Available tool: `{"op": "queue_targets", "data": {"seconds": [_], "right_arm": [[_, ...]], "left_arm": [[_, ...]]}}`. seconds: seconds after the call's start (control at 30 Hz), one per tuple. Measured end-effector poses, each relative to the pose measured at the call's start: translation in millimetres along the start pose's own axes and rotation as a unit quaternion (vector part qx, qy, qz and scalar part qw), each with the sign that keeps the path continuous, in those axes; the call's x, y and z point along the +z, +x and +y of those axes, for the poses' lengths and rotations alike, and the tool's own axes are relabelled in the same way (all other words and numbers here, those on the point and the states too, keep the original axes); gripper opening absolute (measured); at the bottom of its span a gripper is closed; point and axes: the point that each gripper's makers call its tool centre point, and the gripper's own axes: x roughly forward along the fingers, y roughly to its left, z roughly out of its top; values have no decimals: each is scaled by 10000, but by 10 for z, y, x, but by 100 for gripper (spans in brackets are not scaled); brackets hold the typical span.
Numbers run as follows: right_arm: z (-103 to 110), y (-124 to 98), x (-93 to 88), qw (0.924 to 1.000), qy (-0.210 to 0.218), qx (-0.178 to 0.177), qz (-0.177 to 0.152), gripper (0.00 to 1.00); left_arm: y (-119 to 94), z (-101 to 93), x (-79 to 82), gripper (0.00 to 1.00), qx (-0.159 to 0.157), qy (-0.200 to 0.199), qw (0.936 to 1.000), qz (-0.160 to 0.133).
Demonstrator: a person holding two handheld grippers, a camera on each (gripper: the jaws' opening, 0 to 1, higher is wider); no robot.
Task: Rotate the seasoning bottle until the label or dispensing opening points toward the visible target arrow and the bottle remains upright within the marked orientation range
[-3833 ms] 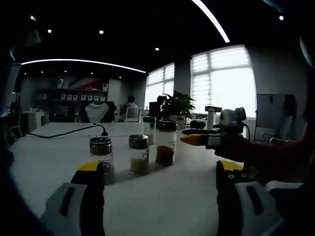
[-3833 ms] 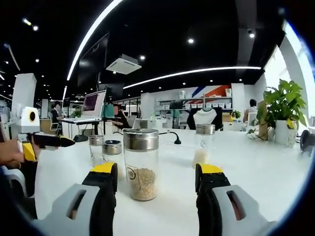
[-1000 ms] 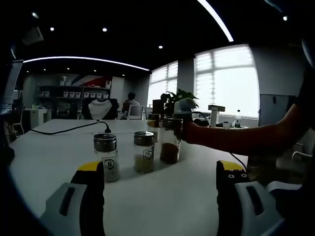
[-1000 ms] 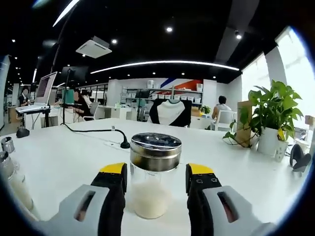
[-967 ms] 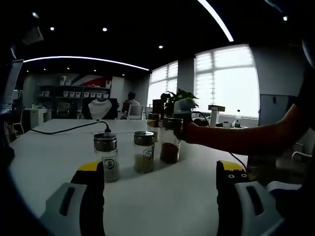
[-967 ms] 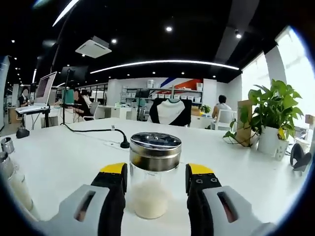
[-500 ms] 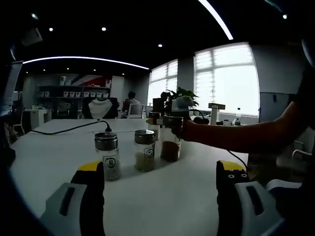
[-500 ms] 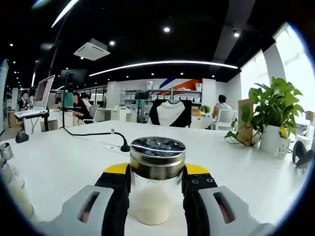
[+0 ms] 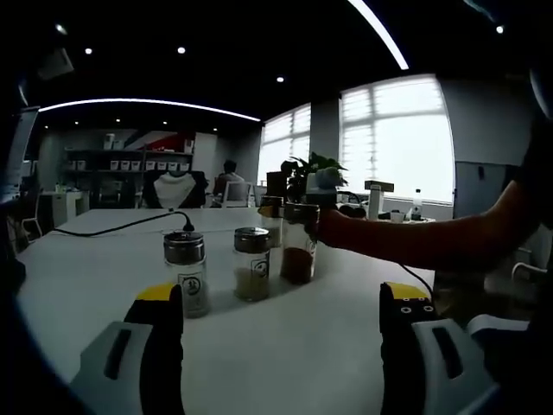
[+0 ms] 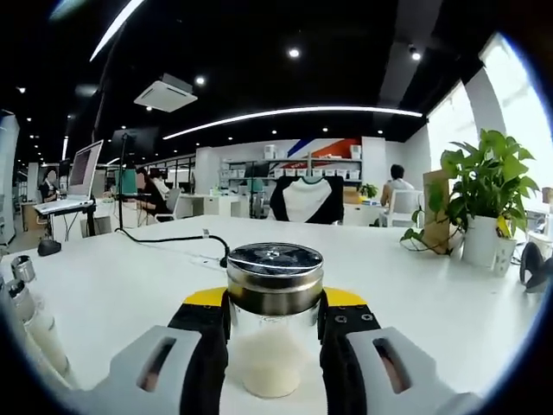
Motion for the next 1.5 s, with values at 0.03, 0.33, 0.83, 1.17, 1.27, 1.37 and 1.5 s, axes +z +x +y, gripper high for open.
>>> {"op": "queue_targets", "data": {"seconds": [0.03, 0.33, 0.83, 1.17, 1.27, 1.37, 1.5], "right_arm": [[-2, -12, 6, 10000, -3, 0, -9, 38], [-66, -403, 197, 9990, 257, 87, -352, 38], [135, -1116, 238, 9982, 8, 297, -520, 38], [392, -1569, 126, 9984, 81, 208, -518, 38], [507, -1659, 82, 9985, -33, 249, -482, 38], [622, -1741, 55, 9988, -135, 255, -405, 38], [750, -1835, -8, 9992, -163, 253, -270, 38]], "left_arm": [[2, 0, 1, 99, 0, -1, 10000, -1], [72, -71, -8, 99, -120, -4, 9999, -20], [162, -291, -59, 96, -527, 2, 9986, -32], [226, -346, -54, 95, -634, -6, 9980, -50], [230, -349, -62, 95, -624, -11, 9980, -27], [233, -347, -66, 94, -617, 15, 9981, -12], [245, -336, -77, 91, -565, 11, 9984, 6]]}}
